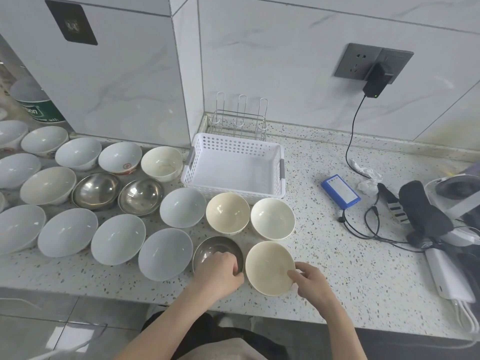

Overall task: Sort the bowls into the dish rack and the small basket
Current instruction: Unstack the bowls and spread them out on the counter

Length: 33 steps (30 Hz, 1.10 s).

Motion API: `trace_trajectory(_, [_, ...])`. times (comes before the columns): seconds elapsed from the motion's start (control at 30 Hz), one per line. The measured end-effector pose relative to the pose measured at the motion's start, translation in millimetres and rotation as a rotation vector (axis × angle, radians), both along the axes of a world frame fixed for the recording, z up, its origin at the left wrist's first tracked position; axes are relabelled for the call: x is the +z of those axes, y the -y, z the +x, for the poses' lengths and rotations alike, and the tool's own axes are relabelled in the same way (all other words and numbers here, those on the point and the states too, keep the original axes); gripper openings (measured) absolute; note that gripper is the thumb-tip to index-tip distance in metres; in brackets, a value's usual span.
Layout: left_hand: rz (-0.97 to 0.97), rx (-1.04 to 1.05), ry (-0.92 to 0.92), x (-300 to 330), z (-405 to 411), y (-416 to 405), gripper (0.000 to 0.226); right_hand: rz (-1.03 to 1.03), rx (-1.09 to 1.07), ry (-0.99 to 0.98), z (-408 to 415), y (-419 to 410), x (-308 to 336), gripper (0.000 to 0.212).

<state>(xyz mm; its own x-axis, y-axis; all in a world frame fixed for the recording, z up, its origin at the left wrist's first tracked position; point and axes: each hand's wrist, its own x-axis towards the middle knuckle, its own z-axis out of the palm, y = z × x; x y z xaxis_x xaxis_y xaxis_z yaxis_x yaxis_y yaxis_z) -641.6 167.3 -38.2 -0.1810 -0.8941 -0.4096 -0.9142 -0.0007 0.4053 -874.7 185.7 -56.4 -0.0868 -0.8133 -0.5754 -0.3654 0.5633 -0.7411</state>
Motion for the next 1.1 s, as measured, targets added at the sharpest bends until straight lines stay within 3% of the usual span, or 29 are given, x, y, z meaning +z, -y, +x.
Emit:
trace_trajectory(0.23, [-0.027,-0.164,0.143,-1,-2,-10,0.008,-0.032,-0.019,-0.020,1,3,-4,0.017])
trace_trajectory(0.37, [-0.087,-0.127,0.118,-4,-2,-12,0.041,-0.046,-0.010,-0.034,2,4,-4,0.022])
trace_trajectory(0.57, [-0.104,-0.095,0.073,-9,-1,-14,0.049,-0.077,-0.014,-0.091,4,2,-6,0.026])
trace_trajectory(0.67, [-0.108,-0.074,0.072,-10,-1,-15,0.046,-0.072,-0.034,-0.095,5,-1,-6,0.025])
trace_trajectory(0.83, [-0.082,-0.044,0.062,-12,-1,-14,0.021,-0.018,-0.026,-0.097,7,0,0,0.021])
trace_trajectory(0.97, [-0.114,0.035,0.007,-9,5,-16,0.035,0.034,0.012,-0.251,4,2,10,0.030])
trace_trajectory(1.1, [-0.236,0.216,-0.120,2,26,-16,0.023,-0.053,-0.042,-0.501,5,9,27,0.042])
